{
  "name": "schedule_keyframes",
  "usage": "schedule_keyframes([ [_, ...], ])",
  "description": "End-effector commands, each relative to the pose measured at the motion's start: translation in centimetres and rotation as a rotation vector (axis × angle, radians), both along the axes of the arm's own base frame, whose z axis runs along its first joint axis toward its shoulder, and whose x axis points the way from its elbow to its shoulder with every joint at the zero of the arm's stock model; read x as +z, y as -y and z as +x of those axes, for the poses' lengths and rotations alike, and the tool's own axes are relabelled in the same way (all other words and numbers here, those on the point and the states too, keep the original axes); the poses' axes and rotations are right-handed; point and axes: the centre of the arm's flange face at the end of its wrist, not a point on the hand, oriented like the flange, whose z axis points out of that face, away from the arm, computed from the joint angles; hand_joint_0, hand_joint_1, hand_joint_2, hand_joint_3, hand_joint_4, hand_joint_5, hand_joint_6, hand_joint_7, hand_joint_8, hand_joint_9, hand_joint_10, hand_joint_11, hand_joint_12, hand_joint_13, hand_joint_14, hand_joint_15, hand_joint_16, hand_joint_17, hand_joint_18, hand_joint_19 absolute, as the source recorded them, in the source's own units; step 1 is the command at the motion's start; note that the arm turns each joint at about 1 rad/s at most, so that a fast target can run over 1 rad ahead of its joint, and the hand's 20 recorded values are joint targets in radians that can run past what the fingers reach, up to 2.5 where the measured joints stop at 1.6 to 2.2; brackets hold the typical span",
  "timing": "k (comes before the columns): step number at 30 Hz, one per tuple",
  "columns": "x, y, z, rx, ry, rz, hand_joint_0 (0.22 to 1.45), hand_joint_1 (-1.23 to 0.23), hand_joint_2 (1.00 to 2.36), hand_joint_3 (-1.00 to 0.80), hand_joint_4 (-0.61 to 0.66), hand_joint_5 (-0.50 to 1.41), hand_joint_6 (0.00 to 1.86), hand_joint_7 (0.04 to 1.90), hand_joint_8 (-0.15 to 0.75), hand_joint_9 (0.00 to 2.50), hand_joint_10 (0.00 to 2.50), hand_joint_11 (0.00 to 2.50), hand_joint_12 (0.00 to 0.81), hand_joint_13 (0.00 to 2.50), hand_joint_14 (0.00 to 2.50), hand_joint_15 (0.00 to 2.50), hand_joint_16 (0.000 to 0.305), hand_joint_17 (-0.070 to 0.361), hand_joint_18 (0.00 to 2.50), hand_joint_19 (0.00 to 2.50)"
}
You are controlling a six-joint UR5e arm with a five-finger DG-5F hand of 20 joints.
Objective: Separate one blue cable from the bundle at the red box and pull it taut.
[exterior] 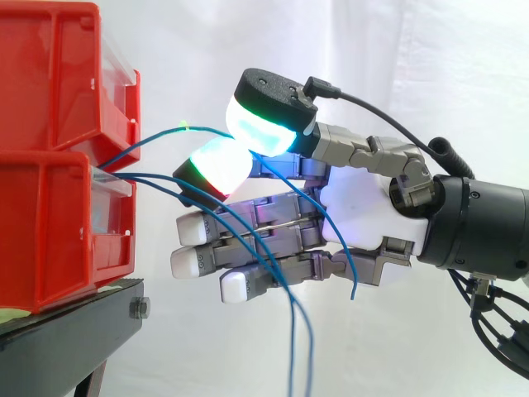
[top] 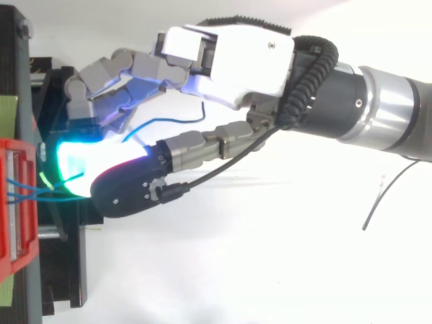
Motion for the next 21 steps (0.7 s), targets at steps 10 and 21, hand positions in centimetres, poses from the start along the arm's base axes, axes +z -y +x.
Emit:
schedule_keyframes([
  [10, -1.1, -0.4, -1.6, 0.065, -0.168, -0.015, 0.58, -0.76, 1.01, -0.05, 0.03, -0.12, 0.86, 1.18, 0.311, 0.66, 0.01, 0.61, 0.395, 0.61, 0.01, 0.47, 0.056, 0.125, 0.63, 0.65],
  [21, 0.9, -0.2, -2.9, 0.074, -0.221, 0.003, 0.59, -0.75, 1.02, -0.06, 0.05, -0.13, 0.87, 1.15, 0.352, 0.75, 0.01, 0.90, 0.409, 0.78, 0.02, 0.66, 0.053, 0.119, 0.75, 0.67],
])
